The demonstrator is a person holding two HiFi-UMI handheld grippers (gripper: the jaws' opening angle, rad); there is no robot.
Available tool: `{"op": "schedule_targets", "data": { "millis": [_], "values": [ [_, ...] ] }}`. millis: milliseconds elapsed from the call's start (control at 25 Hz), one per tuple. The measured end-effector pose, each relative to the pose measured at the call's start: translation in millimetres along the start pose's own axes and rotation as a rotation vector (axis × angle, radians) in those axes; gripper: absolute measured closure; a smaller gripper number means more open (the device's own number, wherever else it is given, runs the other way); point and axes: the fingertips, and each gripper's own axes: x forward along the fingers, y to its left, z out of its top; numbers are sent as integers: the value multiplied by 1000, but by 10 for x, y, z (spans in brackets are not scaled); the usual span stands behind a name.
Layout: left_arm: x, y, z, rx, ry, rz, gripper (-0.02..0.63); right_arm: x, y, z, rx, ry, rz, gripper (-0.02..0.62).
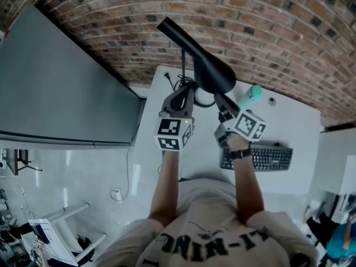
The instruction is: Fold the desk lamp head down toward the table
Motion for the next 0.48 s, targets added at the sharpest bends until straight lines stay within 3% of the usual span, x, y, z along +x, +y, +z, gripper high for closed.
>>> {"op": "schedule_targets", "data": {
  "millis": [480],
  "values": [
    [86,357,-306,-70,47,75,612,349,-112,-257,126,57,72,534]
  ]
}}
